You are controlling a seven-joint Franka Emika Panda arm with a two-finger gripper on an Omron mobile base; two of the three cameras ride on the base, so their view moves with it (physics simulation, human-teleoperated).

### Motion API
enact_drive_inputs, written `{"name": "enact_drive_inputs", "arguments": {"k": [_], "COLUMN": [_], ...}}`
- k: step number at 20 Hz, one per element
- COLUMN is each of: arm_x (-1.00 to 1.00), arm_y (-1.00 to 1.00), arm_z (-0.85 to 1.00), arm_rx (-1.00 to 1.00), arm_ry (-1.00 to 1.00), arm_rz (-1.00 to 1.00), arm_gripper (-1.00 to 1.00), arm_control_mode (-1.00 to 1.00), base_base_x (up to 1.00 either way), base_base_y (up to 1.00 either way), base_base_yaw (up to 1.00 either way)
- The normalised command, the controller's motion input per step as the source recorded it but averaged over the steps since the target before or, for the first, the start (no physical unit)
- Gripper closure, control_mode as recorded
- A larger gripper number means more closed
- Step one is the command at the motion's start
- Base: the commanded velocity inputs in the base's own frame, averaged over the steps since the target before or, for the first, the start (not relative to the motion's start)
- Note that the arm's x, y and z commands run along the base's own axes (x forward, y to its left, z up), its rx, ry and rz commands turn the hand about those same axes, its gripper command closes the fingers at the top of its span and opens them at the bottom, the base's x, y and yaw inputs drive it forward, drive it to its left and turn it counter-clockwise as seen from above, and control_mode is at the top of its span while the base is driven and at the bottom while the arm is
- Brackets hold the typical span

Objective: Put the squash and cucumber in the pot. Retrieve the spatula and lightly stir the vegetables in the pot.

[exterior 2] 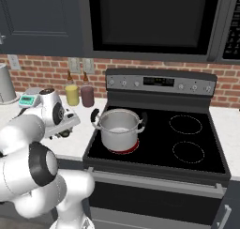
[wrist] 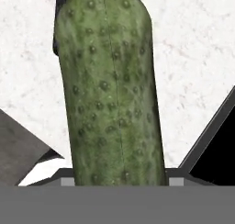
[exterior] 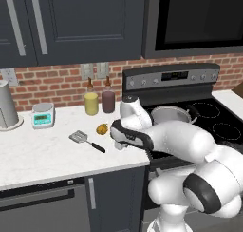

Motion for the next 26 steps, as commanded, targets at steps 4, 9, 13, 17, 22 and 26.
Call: {"name": "enact_drive_inputs", "arguments": {"k": [4,9,13,17,22,26], "arm_x": [-1.0,-0.75,-0.39,-0.35,-0.19,0.0], "arm_y": [-0.08,-0.03,-0.09,-0.4,-0.67,-0.93], "arm_z": [1.0,0.99,0.99,1.0,0.97,0.68], "arm_rx": [-0.13,-0.21,-0.28,-0.28,-0.22,-0.18], "arm_ry": [-0.2,-0.25,-0.11,0.0,0.1,0.25], "arm_rz": [0.15,0.06,0.01,0.0,0.0,0.0], "arm_gripper": [1.0,1.0,1.0,1.0,1.0,1.0], "arm_control_mode": [-1.0,-1.0,-1.0,-1.0,-1.0,-1.0], "base_base_x": [0.0,0.0,0.0,0.0,0.0,0.0], "base_base_y": [0.0,0.0,0.0,0.0,0.0,0.0], "base_base_yaw": [0.0,0.0,0.0,0.0,0.0,0.0]}}
